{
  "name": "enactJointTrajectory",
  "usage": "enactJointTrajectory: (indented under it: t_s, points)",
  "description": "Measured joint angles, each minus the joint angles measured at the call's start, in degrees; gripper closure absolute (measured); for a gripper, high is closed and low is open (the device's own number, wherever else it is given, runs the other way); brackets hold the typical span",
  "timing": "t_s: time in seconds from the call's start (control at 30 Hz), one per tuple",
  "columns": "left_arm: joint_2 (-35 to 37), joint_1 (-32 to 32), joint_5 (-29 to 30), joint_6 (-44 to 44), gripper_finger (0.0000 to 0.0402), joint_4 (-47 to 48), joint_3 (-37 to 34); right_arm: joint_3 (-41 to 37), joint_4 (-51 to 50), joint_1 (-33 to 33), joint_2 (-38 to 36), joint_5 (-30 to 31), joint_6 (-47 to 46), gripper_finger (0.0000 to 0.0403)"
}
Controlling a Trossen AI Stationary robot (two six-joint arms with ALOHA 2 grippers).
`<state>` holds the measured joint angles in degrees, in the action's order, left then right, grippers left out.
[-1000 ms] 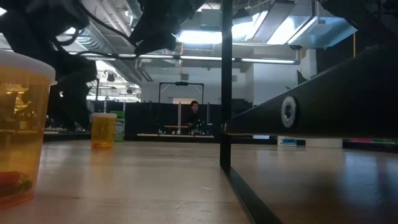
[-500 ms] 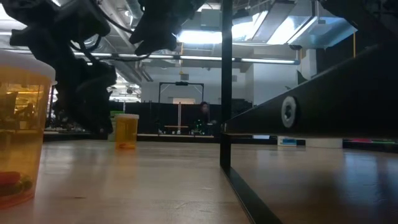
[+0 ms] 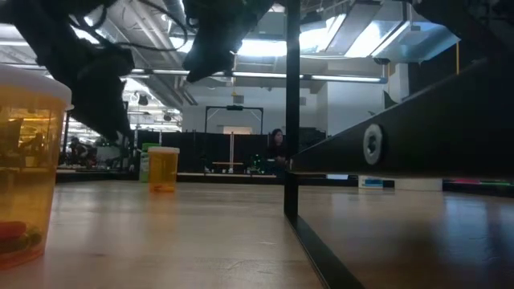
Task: Pick and place medicine bottles onto shelf by color
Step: Put the middle orange pill bottle onto the shelf
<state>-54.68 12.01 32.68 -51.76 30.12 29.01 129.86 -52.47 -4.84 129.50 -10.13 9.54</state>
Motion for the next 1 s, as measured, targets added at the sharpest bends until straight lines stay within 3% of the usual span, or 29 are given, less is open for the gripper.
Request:
enactJointTrajectory:
  t_s: [0.37, 0.6, 0.87, 1.0]
  points:
    - [9.48, 2.58, 0.89, 2.79, 0.0140, 2.46, 1.89, -0.03, 3.52, -0.21, 4.65, 4.22, 3.49, 0.0162]
    - [11.27, 3.75, 0.89, 2.84, 0.0140, 2.74, 1.85, -0.04, 4.77, -0.24, 6.75, 5.30, 10.15, 0.0162]
    - [11.24, 3.82, 0.89, 3.23, 0.0140, 2.73, 1.87, -0.02, 4.34, -0.24, 7.12, 8.98, 5.96, 0.0162]
    - [11.24, 3.82, -1.43, 10.53, 0.0140, 2.84, 1.87, -0.02, 4.67, -0.24, 7.12, 8.70, 6.12, 0.0162]
